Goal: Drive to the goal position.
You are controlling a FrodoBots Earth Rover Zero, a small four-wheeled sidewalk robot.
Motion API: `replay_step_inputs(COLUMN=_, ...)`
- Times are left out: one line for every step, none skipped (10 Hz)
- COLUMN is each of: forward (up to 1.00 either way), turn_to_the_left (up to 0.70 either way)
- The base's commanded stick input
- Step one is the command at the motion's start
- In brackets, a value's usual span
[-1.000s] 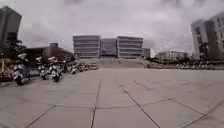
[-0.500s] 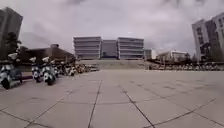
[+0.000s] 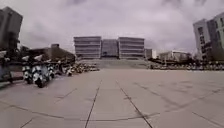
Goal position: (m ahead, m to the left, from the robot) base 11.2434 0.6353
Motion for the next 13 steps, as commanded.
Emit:
replay_step_inputs(forward=1.00, turn_to_the_left=0.00)
replay_step_inputs(forward=1.00, turn_to_the_left=0.00)
replay_step_inputs(forward=1.00, turn_to_the_left=0.00)
replay_step_inputs(forward=1.00, turn_to_the_left=0.00)
replay_step_inputs(forward=1.00, turn_to_the_left=0.00)
replay_step_inputs(forward=1.00, turn_to_the_left=0.00)
replay_step_inputs(forward=1.00, turn_to_the_left=0.00)
replay_step_inputs(forward=1.00, turn_to_the_left=0.00)
replay_step_inputs(forward=1.00, turn_to_the_left=0.00)
replay_step_inputs(forward=1.00, turn_to_the_left=0.00)
replay_step_inputs(forward=1.00, turn_to_the_left=0.00)
replay_step_inputs(forward=1.00, turn_to_the_left=0.00)
replay_step_inputs(forward=1.00, turn_to_the_left=0.00)
